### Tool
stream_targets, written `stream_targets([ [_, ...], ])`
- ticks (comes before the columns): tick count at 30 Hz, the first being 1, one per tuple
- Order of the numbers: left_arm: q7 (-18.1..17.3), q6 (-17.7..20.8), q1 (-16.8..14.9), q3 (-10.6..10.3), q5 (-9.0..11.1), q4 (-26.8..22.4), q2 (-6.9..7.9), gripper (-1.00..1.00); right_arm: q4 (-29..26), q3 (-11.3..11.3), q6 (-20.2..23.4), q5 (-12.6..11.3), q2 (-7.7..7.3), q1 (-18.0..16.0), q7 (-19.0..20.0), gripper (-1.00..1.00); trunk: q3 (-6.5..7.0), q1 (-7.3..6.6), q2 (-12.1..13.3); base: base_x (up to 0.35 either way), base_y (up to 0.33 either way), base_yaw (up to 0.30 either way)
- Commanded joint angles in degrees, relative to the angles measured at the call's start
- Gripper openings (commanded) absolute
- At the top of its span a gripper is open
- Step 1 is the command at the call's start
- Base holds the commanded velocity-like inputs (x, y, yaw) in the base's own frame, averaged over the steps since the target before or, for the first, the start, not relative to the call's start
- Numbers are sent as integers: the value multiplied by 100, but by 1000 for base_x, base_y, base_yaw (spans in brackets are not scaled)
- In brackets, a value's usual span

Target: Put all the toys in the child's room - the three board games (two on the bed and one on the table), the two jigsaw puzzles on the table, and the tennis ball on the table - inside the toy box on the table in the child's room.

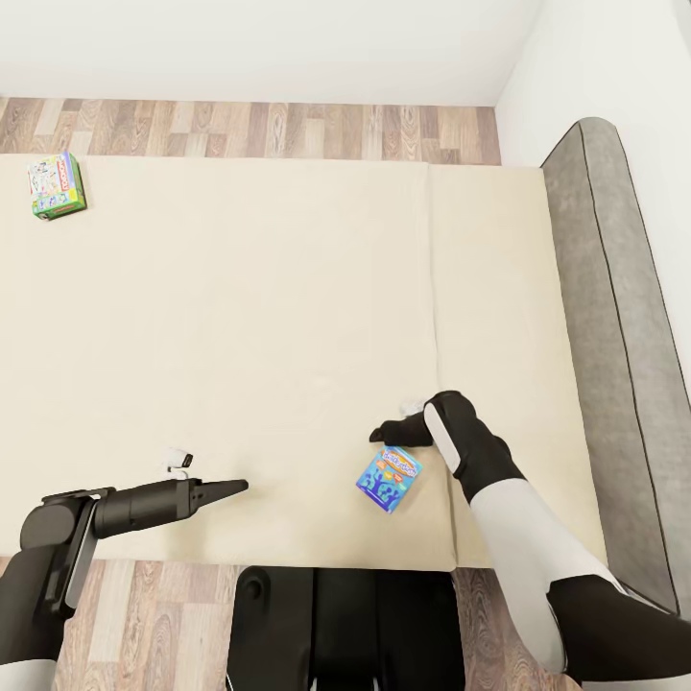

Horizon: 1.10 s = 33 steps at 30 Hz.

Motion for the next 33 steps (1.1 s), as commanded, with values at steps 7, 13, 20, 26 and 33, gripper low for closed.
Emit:
stream_targets([
  [7,-22,60,-1,5,-2,-1,3,100,13,22,21,-21,-5,38,3,100,-6,3,-9,0,0,0],
  [13,-25,60,-1,6,-2,-1,3,100,27,25,21,-3,-32,95,4,100,-6,3,-9,0,0,0],
  [20,-22,60,-1,6,-1,-1,3,100,32,39,21,14,-51,135,5,100,-6,3,-9,0,0,0],
  [26,-22,55,-1,6,-1,-1,3,100,43,43,21,24,-54,175,0,100,-6,3,-9,0,0,0],
  [33,-22,52,-1,4,-1,-1,3,100,47,72,21,32,-54,210,-2,100,-6,3,-9,0,0,0],
])
